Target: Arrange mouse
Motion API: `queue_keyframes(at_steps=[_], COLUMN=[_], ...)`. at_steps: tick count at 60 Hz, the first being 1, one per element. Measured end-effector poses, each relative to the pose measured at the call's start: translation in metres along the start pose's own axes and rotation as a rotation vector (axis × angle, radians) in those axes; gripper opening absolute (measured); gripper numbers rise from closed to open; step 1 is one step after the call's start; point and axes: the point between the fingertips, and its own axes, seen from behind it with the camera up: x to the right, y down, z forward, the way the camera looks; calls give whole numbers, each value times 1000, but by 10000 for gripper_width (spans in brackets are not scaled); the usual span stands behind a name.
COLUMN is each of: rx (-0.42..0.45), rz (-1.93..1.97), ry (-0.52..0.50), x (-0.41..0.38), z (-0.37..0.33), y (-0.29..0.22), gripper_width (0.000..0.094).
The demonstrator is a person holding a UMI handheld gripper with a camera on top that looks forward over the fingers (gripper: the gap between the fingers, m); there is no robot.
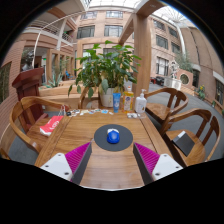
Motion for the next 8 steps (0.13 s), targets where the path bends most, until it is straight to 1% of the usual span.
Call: queue_keyframes(at_steps=[8], rx=[-7], rz=[-20], ry=[18], x=[3], z=[0], y=[4], gripper_width=[856])
